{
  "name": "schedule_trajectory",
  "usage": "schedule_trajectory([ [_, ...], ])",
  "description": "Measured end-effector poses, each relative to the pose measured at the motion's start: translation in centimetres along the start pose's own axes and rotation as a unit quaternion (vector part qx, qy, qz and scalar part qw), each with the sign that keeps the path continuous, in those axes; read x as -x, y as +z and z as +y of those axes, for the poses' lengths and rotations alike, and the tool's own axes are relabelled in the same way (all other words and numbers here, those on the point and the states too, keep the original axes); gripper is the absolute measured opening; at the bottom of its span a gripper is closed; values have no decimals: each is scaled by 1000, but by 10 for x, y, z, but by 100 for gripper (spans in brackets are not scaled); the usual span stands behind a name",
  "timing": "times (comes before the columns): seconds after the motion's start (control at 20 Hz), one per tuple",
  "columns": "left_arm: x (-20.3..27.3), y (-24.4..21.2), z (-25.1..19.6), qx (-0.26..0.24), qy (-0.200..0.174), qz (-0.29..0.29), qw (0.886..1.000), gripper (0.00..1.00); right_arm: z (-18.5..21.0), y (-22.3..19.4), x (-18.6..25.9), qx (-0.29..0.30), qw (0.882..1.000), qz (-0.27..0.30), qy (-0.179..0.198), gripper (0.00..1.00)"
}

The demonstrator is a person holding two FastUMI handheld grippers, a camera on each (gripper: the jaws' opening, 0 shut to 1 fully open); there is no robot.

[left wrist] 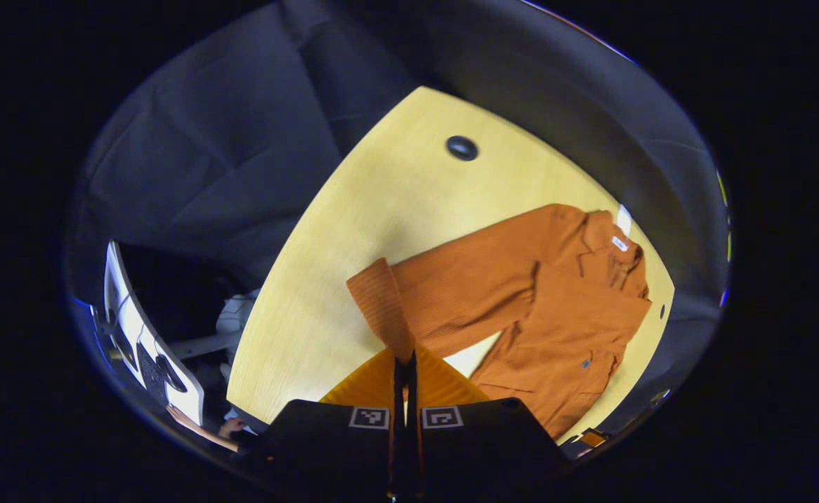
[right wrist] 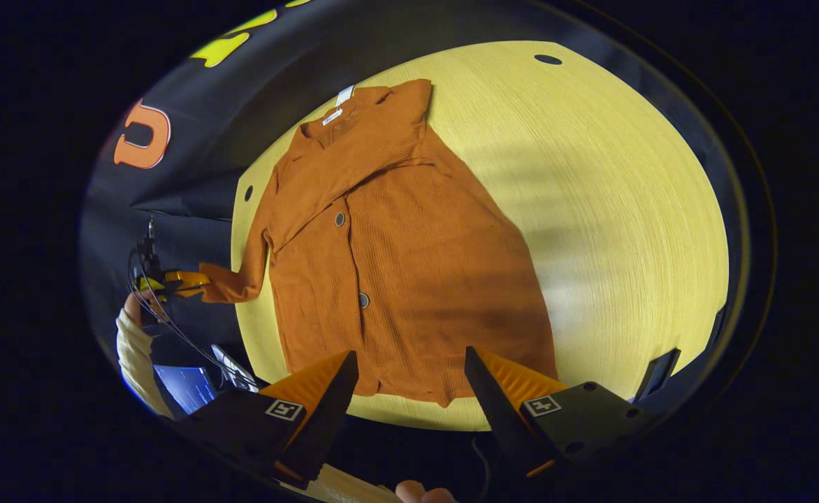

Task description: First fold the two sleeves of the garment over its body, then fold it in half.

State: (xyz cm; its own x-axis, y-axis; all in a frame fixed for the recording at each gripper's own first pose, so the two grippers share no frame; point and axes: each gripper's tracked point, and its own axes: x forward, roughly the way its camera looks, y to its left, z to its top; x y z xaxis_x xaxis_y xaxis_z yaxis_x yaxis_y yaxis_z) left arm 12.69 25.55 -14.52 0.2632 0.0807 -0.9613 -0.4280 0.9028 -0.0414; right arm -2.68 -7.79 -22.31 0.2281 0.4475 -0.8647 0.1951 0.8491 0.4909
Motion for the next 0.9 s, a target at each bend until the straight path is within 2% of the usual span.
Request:
schedule_trajectory([
  [0.1, 10, 5, -34, -31, -1, -4, 1000, 3, -4, 1, 3, 2, 1000, 0, 2, 94],
  [0.15, 15, 6, -52, -40, -2, -4, 999, 3, -8, 2, 4, 1, 1000, 0, 4, 97],
  [0.35, 22, 8, -120, -67, -12, -8, 998, 3, -25, 3, 8, 5, 1000, 4, 4, 98],
  [0.55, 16, -8, -215, -83, -68, -3, 994, 3, -42, 11, 16, -20, 1000, 0, 16, 97],
  [0.7, 5, -25, -251, -123, -61, 5, 991, 3, -61, 16, 21, -18, 1000, -3, 13, 98],
  [0.75, 3, -30, -265, -127, -62, 7, 990, 3, -68, 19, 23, -21, 1000, -6, 10, 94],
  [0.8, 0, -32, -279, -130, -62, 9, 990, 3, -75, 19, 24, -25, 1000, -7, 11, 97],
  [0.9, -8, -41, -308, -139, -68, 16, 988, 3, -88, 21, 26, -35, 999, -5, 9, 97],
])
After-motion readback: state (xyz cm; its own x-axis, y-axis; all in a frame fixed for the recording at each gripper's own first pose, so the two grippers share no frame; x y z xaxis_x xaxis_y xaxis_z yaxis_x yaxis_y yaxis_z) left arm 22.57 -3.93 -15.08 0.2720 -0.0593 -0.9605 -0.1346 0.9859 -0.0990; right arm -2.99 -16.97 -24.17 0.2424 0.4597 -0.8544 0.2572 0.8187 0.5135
